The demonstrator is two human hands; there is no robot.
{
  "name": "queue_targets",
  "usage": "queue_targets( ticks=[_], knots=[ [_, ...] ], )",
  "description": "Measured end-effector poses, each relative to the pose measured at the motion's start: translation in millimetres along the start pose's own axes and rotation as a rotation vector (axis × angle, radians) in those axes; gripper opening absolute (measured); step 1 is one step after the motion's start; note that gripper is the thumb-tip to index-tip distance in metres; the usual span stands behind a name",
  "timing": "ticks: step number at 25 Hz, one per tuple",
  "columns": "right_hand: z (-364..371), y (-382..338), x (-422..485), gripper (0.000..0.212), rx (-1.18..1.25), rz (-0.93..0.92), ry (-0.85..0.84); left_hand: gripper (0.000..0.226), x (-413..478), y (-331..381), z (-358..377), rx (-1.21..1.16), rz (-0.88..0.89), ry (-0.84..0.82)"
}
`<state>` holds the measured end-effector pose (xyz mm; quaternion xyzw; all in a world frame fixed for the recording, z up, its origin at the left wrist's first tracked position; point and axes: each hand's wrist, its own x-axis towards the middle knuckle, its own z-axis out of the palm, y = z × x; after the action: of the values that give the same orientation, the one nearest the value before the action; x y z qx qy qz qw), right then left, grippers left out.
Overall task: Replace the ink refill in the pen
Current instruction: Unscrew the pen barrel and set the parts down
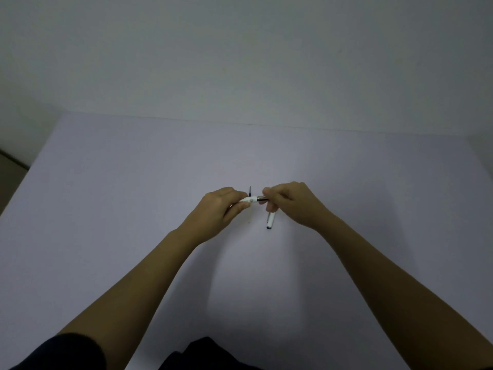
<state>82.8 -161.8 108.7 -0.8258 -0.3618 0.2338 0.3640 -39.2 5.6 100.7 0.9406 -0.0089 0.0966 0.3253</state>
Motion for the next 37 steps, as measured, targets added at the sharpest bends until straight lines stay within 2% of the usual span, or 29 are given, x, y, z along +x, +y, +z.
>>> queue_targets(
  ticks=[3,5,7,9,10,12,15,17,19,20,22,26,29,34,37],
  knots=[
    [0,-1,-2,0.003,0.009,-0.108,0.049,0.018,-1,1,1,-0.006,0.003,0.006],
    [-1,-2,-4,0.015,0.04,-0.133,0.081,0.017,-1,3,0,-0.011,0.001,0.019],
    [-2,-6,-3,0.012,0.038,-0.021,0.05,0.017,0,3,0,-0.008,0.003,0.023],
    [-4,-3,1,0.028,-0.013,0.049,0.01,0.017,0,2,0,-0.003,0.0,0.012],
    [-5,-3,1,0.027,-0.042,0.048,0.004,0.018,-1,2,0,0.003,0.002,0.006],
    [-5,-2,0,0.005,0.001,-0.013,0.005,0.017,-2,3,1,0.002,0.007,0.007],
    [-5,-2,-4,0.027,0.089,-0.063,0.018,0.017,-2,4,2,-0.011,0.002,0.021],
    [-3,-4,-3,0.037,0.092,0.056,0.004,0.017,-2,4,1,-0.015,0.002,0.024],
    [-4,-5,0,0.064,0.097,0.186,-0.056,0.016,-2,4,0,-0.013,0.0,0.027],
    [-4,-5,1,0.068,0.122,0.229,-0.089,0.016,-3,4,0,-0.011,-0.001,0.028],
    [-5,-7,1,0.049,0.2,0.245,-0.116,0.017,-3,3,0,-0.008,0.0,0.023],
    [-11,-6,-2,0.013,0.155,0.085,-0.08,0.016,-3,2,0,-0.011,0.004,0.031],
    [-13,-6,-4,0.018,0.19,0.013,-0.003,0.016,-4,2,1,-0.016,0.007,0.051],
    [-12,-6,-4,0.014,0.277,0.026,-0.005,0.016,-5,-1,4,-0.001,0.031,0.06],
    [-15,-4,-4,0.017,0.43,0.075,0.057,0.014,-8,-6,11,-0.105,-0.075,0.099]
  ],
)
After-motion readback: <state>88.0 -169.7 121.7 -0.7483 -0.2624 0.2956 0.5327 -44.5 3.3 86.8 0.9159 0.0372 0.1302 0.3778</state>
